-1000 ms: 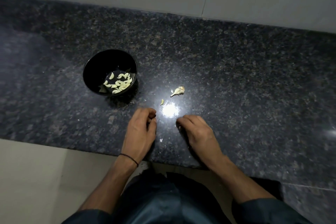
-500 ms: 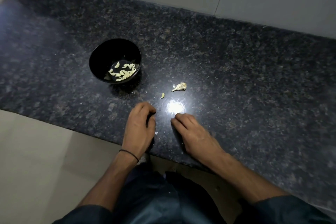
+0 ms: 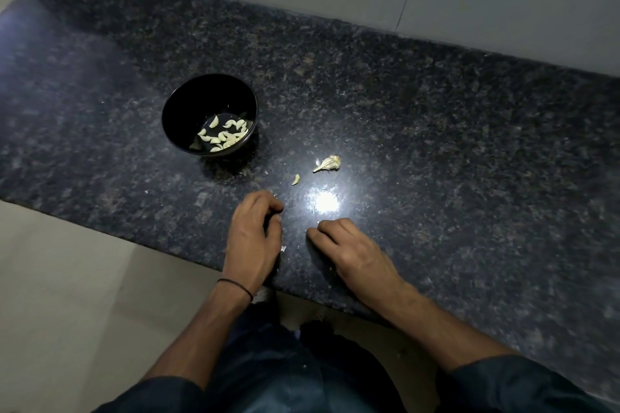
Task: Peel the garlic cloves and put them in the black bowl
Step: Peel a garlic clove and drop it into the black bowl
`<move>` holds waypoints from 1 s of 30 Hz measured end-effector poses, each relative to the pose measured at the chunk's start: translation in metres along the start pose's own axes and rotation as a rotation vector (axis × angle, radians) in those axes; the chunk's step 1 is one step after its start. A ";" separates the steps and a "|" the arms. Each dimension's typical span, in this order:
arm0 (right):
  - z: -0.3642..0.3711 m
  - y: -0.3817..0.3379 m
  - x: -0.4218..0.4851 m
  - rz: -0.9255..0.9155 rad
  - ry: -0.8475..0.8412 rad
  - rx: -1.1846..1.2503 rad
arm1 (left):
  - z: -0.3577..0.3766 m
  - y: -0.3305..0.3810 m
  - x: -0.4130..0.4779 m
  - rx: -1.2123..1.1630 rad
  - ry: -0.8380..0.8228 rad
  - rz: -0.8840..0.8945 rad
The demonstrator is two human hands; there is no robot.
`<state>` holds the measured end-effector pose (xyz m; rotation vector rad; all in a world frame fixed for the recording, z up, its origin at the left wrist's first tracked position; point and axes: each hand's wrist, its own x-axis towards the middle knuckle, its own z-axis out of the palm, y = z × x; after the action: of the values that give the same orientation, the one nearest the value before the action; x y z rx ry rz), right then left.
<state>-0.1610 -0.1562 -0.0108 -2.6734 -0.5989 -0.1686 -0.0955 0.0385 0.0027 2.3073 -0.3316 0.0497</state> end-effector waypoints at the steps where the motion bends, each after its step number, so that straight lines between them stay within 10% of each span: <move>1: 0.000 0.000 0.001 -0.007 -0.003 -0.012 | 0.000 0.000 0.001 -0.001 -0.001 0.000; 11: 0.007 -0.003 0.001 0.052 0.119 -0.047 | -0.015 -0.007 0.012 -0.115 -0.072 -0.012; 20: -0.020 -0.016 0.057 1.116 0.582 1.317 | -0.057 -0.044 0.025 -0.159 -0.024 0.004; 30: -0.037 -0.049 0.206 0.816 0.510 1.213 | -0.093 -0.100 0.050 0.148 0.027 -0.122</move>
<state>0.0023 -0.0509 0.0811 -1.4054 0.4644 -0.1607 -0.0155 0.1600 0.0027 2.4662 -0.1776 0.0454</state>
